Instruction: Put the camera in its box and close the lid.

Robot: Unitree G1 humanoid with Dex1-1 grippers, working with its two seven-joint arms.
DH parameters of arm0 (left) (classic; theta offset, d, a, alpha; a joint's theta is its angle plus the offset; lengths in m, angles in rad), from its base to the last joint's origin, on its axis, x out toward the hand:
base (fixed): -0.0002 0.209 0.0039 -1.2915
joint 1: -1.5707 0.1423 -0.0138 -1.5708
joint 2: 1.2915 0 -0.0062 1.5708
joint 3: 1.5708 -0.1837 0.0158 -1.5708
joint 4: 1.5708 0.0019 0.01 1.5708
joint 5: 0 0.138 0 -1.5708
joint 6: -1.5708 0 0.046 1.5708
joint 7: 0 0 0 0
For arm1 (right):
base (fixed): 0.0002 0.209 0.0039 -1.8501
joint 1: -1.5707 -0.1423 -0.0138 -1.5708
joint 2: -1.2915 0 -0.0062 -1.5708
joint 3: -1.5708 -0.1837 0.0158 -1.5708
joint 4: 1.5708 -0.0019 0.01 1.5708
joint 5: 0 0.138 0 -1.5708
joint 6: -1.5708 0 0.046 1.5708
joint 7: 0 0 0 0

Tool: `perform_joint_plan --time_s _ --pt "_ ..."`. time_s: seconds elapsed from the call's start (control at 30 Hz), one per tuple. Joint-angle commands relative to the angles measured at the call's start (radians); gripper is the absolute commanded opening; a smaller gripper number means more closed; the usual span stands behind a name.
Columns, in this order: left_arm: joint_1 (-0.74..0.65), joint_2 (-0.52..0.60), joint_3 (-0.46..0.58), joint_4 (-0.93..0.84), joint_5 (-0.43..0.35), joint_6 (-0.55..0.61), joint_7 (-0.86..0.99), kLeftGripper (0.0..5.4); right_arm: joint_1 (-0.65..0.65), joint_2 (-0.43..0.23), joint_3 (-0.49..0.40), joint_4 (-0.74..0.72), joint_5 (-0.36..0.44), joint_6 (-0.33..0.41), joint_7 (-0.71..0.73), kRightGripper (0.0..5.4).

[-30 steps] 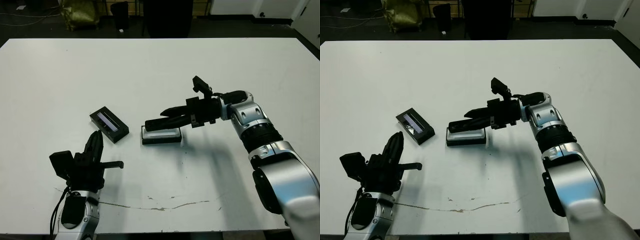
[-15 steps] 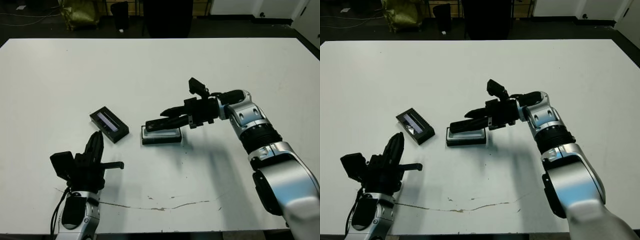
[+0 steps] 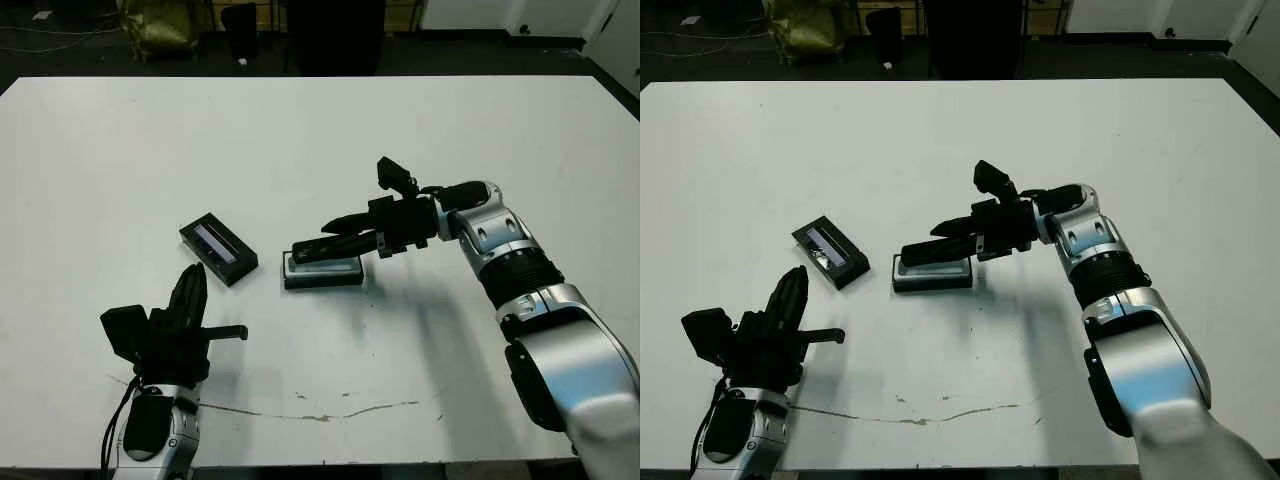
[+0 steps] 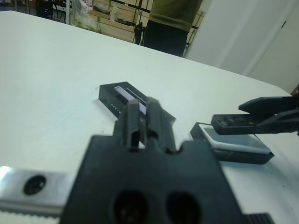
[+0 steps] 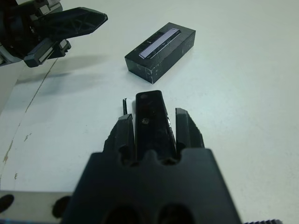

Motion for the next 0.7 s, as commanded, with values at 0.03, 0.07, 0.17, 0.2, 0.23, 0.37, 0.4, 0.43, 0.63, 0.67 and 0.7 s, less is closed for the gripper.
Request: perform_joint_plan --time_s 0.03,0.07,0.17,0.2,0.23,0.37,0.4,0.43,0.63,0.67,0.7 --pt "0.019 0.000 0.001 0.009 -0.001 0.019 0.006 0.00 0.016 0.005 0.011 0.018 -0.016 0.008 -0.003 0.69" --pt "0.020 -0.001 0.002 0.009 -0.005 0.017 0.004 0.00 0.016 0.006 0.013 0.019 -0.017 0.012 -0.005 0.69" --pt "0.021 -0.003 0.002 0.010 -0.013 0.013 0.001 0.00 0.014 0.011 0.019 0.030 -0.020 -0.001 0.005 0.69" --pt "0.022 -0.005 0.002 0.007 -0.013 0.019 0.005 0.00 0.014 0.012 0.021 0.032 -0.023 -0.007 0.005 0.69" --pt "0.022 -0.005 0.001 0.006 -0.013 0.022 0.008 0.00 0.013 0.013 0.022 0.034 -0.024 -0.008 0.006 0.69" --pt "0.020 0.002 0.000 0.021 -0.006 -0.008 -0.004 0.00 0.014 0.016 0.026 0.043 -0.029 -0.011 0.006 0.69" --pt "0.020 0.003 0.000 0.022 -0.004 -0.007 -0.003 0.00 0.013 0.016 0.030 0.040 -0.033 -0.003 0.002 0.69" --pt "0.019 0.004 0.000 0.024 0.000 -0.007 -0.002 0.00 0.012 0.016 0.035 0.038 -0.038 0.006 -0.003 0.69" --pt "0.022 -0.002 -0.002 0.011 -0.005 0.017 0.007 0.00 0.017 0.019 0.042 0.041 -0.052 -0.020 -0.008 0.69" --pt "0.023 -0.002 -0.002 0.007 -0.008 0.025 0.008 0.00 0.019 0.019 0.044 0.037 -0.054 -0.017 -0.011 0.69" --pt "0.023 -0.002 -0.001 0.006 -0.010 0.029 0.007 0.00 0.019 0.019 0.048 0.036 -0.059 -0.008 -0.015 0.69"
